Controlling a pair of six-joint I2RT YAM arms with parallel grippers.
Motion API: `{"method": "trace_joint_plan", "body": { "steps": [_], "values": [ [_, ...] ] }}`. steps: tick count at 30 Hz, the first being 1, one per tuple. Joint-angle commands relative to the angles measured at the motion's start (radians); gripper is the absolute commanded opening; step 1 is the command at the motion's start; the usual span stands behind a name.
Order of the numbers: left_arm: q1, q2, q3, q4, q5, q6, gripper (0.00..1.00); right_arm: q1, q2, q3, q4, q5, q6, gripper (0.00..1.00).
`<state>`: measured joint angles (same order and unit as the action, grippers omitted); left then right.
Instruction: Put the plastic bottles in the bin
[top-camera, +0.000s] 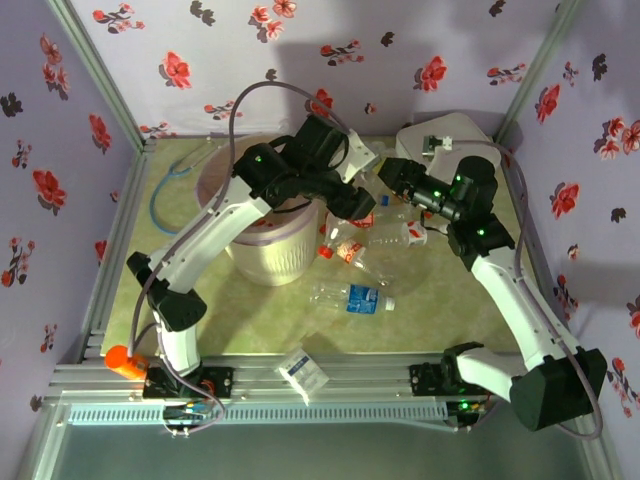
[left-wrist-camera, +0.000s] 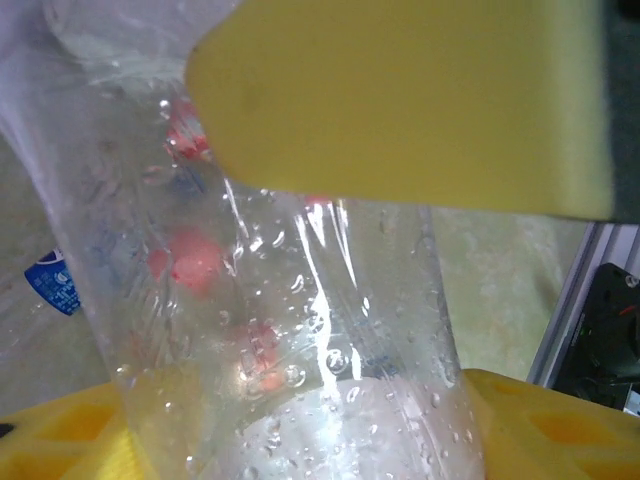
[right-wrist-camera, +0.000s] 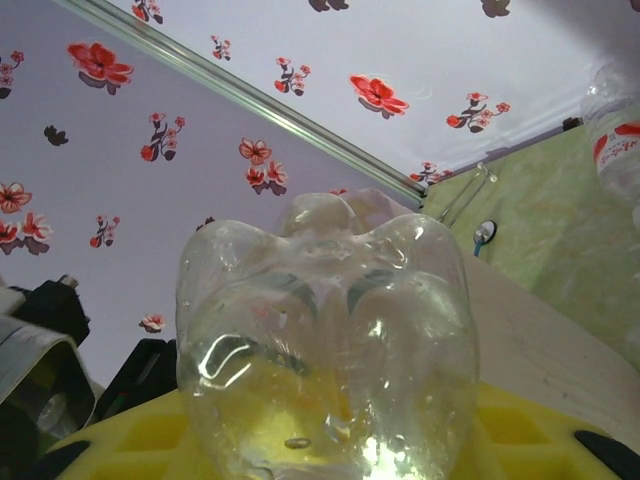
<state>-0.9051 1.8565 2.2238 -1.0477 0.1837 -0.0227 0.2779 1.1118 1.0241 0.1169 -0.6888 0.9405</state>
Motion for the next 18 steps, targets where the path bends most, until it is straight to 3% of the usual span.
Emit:
{"method": "trace_joint_plan", "body": {
  "steps": [1, 4, 6, 10, 15, 18],
  "values": [
    [-0.013, 0.010, 0.022, 0.011, 0.025, 0.004, 0.57, 0.011, -0.010, 0.025, 0.093, 0.009, 0.024, 0.40],
    [-0.012, 0.002, 0.016, 0.016, 0.018, 0.006, 0.54, 0.010, -0.009, 0.029, 0.086, 0.011, 0.024, 0.45],
    [-0.012, -0.004, 0.012, 0.023, 0.012, 0.006, 0.54, 0.009, -0.008, 0.038, 0.051, 0.011, 0.006, 0.61],
    [-0.008, -0.014, 0.008, 0.028, 0.008, 0.004, 0.53, -0.013, -0.043, 0.107, -0.237, 0.063, -0.186, 0.70],
    [0.002, -0.033, -0.009, 0.048, 0.007, 0.005, 0.52, -0.141, -0.135, 0.104, -0.447, 0.088, -0.282, 0.78],
    [0.007, -0.036, -0.002, 0.057, 0.007, 0.007, 0.51, -0.210, -0.199, 0.069, -0.466, 0.076, -0.278, 0.90]
  ]
}}
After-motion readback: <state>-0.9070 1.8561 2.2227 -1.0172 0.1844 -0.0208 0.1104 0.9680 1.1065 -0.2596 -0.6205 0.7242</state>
